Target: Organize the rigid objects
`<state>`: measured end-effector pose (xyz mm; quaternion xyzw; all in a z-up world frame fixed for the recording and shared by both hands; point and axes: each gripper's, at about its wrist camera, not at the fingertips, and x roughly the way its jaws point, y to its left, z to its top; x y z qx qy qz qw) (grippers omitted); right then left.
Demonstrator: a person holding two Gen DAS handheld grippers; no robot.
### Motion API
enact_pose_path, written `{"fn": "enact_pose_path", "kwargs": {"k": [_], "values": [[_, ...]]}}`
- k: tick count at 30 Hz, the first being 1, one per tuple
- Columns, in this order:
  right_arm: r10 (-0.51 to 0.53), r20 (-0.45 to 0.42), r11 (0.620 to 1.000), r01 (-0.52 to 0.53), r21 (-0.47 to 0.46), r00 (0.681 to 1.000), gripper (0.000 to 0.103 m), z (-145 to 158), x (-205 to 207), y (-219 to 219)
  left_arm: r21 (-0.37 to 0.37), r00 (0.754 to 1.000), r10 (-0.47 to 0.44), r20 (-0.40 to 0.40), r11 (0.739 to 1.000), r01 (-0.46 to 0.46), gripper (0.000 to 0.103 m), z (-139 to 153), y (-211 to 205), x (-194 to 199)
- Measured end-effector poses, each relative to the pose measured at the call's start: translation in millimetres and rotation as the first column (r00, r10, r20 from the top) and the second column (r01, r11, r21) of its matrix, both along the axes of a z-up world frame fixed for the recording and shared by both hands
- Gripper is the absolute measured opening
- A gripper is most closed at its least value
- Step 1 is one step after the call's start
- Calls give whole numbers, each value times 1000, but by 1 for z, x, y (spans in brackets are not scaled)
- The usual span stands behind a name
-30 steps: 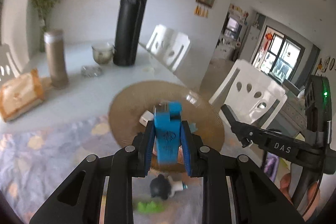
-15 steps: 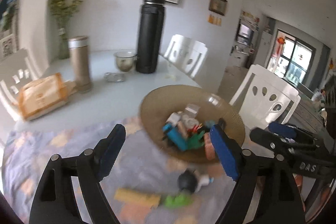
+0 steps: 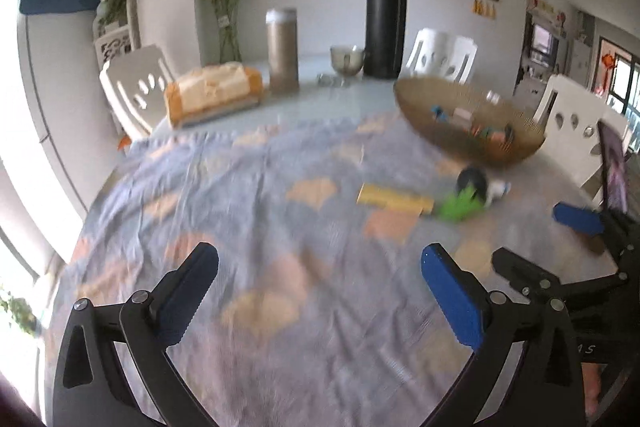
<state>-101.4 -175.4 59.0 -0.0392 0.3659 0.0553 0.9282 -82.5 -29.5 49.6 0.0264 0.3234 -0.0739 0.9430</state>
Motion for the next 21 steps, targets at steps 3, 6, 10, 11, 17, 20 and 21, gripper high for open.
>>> {"fn": "enact_pose_path", "kwargs": {"k": [3,6,10,11,17,20,21], "values": [[-4,13,997,5,-83,1000,98,-8,-4,9,18,998,38,-59,999,-37,102,-11,2,6],[-4,23,990,7,-142,1000,103,-10,-4,18,29,998,59,-39,998,-58,102,-11,3,2],[3,20,978,2,-208,1000,103,-14,-3,28,49,996,65,-59,997,-62,102,-15,1,3],[1,22,978,4,-209,1000,103,-13,-4,28,59,996,64,-57,996,-61,102,-15,0,3],[-6,-10,983,5,-182,1000,103,-14,0,22,87,997,57,-60,995,-52,102,-17,-5,2],[-11,-20,982,8,-189,1000,103,-16,1,23,89,995,62,-76,995,-55,102,-19,-5,4],[-12,-20,981,8,-192,1000,103,-16,1,23,91,995,64,-75,994,-57,102,-19,-5,4]]}}
